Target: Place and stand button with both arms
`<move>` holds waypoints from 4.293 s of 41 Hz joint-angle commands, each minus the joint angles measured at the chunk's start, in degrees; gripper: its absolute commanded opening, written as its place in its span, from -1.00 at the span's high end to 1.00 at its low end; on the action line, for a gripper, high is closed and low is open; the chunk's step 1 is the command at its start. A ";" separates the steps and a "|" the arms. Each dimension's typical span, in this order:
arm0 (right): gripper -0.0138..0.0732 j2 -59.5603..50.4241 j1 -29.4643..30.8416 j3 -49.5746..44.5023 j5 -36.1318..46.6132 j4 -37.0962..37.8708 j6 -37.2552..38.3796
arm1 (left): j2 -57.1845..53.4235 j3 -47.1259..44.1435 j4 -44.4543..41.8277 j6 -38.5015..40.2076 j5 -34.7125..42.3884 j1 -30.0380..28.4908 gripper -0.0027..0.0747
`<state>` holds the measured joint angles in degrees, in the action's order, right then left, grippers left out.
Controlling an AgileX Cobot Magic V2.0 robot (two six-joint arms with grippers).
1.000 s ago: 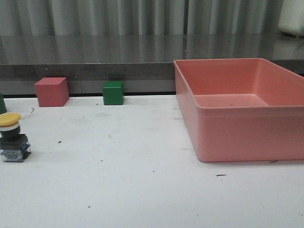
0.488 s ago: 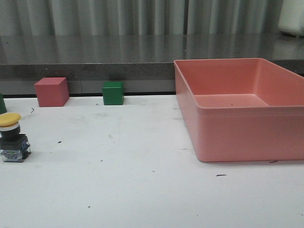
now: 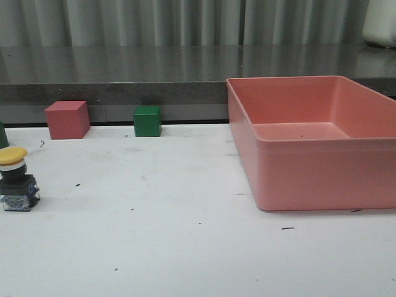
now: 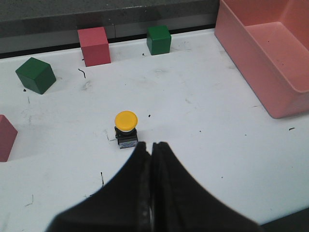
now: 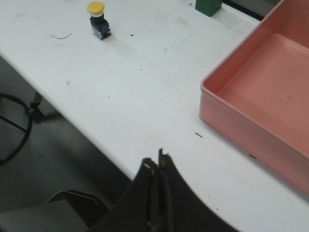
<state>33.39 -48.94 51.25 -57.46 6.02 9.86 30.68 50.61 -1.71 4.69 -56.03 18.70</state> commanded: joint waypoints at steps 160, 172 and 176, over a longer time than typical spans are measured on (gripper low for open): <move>0.95 -35.06 46.83 -52.59 59.19 -22.41 -26.04 | -32.14 -51.96 2.33 0.52 61.94 -16.44 0.98; 0.95 -35.06 46.83 -52.59 59.19 -22.41 -26.04 | -32.14 -51.96 2.33 0.52 61.94 -16.44 0.98; 0.95 -35.06 46.82 -52.59 59.22 -22.33 -26.04 | -32.14 -51.96 2.33 0.52 61.94 -16.44 0.98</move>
<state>-0.61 -2.57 -1.56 -3.11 -16.09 -15.63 -0.14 -0.53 0.00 4.78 0.96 2.35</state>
